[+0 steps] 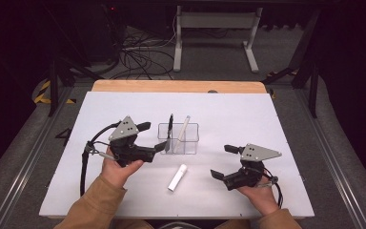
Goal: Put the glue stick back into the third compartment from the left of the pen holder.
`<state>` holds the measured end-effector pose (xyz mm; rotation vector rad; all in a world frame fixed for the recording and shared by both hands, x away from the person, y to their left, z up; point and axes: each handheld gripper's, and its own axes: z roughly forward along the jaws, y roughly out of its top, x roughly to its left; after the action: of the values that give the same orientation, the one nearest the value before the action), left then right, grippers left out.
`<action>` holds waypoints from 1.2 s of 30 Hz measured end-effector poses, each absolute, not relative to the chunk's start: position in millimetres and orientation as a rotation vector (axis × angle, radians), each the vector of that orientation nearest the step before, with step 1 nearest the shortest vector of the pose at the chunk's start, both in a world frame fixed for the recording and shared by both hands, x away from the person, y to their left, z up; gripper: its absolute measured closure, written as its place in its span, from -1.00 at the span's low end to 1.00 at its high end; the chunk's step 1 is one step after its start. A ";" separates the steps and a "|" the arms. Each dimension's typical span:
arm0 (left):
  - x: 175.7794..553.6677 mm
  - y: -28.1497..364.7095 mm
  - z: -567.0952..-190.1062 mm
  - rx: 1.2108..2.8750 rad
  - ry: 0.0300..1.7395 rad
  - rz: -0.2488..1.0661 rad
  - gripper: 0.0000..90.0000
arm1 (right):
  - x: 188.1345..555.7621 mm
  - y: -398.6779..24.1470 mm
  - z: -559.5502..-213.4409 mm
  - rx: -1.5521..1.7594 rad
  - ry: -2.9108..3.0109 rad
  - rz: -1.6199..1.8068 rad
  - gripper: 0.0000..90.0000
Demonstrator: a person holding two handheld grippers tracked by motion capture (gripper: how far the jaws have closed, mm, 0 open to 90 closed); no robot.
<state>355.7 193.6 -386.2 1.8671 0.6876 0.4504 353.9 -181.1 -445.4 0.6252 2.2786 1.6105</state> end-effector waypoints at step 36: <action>330.1 166.0 -399.4 2.036 0.922 0.318 -0.63 | 350.3 -179.7 -438.2 0.757 2.220 1.540 -0.75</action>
<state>330.1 166.0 -399.4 2.0364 0.9217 0.3180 350.3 -179.7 -438.2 0.7573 2.2202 1.5401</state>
